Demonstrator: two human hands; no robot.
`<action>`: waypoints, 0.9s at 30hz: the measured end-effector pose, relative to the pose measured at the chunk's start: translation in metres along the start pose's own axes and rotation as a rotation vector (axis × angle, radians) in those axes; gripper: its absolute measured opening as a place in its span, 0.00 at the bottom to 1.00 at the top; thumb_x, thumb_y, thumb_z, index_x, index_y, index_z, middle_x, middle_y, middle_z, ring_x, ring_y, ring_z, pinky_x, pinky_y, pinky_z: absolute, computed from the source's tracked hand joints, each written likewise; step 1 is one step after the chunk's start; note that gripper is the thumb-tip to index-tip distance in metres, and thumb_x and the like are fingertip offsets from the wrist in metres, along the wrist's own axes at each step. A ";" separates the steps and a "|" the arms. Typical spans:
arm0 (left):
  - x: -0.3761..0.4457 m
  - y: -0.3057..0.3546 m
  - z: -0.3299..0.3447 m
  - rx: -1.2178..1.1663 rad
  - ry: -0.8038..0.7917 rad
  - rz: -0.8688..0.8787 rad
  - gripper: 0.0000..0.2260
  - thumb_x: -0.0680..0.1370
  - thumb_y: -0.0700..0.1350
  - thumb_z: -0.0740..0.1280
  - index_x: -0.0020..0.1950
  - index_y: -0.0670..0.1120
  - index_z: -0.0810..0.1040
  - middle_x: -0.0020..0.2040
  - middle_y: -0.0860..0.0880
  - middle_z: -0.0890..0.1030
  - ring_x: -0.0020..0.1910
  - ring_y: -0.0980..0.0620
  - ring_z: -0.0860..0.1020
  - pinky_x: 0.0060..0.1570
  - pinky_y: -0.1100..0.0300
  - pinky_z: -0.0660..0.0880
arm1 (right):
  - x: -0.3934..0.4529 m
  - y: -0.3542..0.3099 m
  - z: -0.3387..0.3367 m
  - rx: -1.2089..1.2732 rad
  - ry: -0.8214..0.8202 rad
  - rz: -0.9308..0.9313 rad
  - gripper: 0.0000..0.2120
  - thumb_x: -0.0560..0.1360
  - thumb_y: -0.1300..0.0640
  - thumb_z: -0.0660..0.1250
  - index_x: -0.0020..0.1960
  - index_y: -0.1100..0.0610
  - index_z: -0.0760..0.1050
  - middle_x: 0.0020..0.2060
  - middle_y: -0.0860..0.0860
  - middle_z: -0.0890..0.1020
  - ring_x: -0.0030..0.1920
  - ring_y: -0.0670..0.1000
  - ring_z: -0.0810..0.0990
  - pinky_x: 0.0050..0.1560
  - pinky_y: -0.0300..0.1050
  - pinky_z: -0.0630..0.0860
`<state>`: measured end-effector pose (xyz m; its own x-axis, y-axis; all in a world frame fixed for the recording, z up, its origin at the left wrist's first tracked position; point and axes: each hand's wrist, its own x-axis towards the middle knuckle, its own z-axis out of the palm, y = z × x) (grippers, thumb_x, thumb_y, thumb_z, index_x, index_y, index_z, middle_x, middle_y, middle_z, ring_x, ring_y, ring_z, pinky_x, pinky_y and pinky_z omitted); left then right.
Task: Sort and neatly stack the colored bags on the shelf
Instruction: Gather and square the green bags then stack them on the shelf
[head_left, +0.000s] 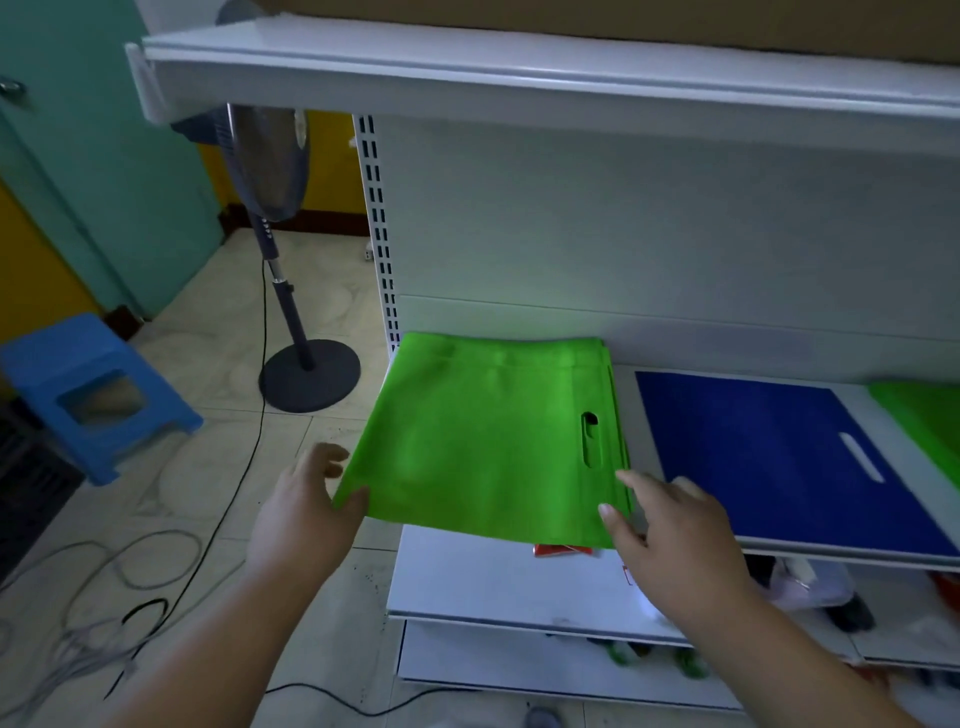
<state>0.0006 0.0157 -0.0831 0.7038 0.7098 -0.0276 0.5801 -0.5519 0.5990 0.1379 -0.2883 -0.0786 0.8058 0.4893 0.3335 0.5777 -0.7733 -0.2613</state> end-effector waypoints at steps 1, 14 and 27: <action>0.003 0.001 0.000 0.014 -0.016 0.012 0.15 0.75 0.49 0.69 0.61 0.54 0.72 0.52 0.55 0.77 0.45 0.49 0.76 0.39 0.57 0.69 | -0.001 -0.002 0.001 -0.038 -0.002 -0.023 0.18 0.74 0.45 0.67 0.55 0.57 0.81 0.27 0.44 0.68 0.33 0.54 0.75 0.34 0.45 0.72; -0.012 0.003 -0.001 -0.028 -0.065 -0.056 0.05 0.76 0.45 0.67 0.48 0.55 0.76 0.33 0.51 0.79 0.28 0.49 0.77 0.27 0.58 0.72 | 0.000 -0.020 -0.003 0.558 -0.360 0.534 0.29 0.75 0.50 0.71 0.72 0.44 0.63 0.65 0.54 0.75 0.64 0.51 0.74 0.50 0.41 0.71; -0.080 0.139 0.096 -0.205 0.082 0.170 0.10 0.80 0.47 0.66 0.60 0.53 0.82 0.49 0.45 0.85 0.44 0.42 0.80 0.36 0.56 0.69 | -0.027 0.112 -0.106 0.148 0.112 0.299 0.23 0.79 0.48 0.62 0.74 0.43 0.65 0.40 0.55 0.83 0.36 0.54 0.78 0.39 0.49 0.76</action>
<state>0.0649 -0.1599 -0.0745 0.7433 0.6526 0.1472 0.3558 -0.5720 0.7391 0.1674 -0.4309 -0.0208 0.9276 0.1963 0.3180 0.3376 -0.8049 -0.4881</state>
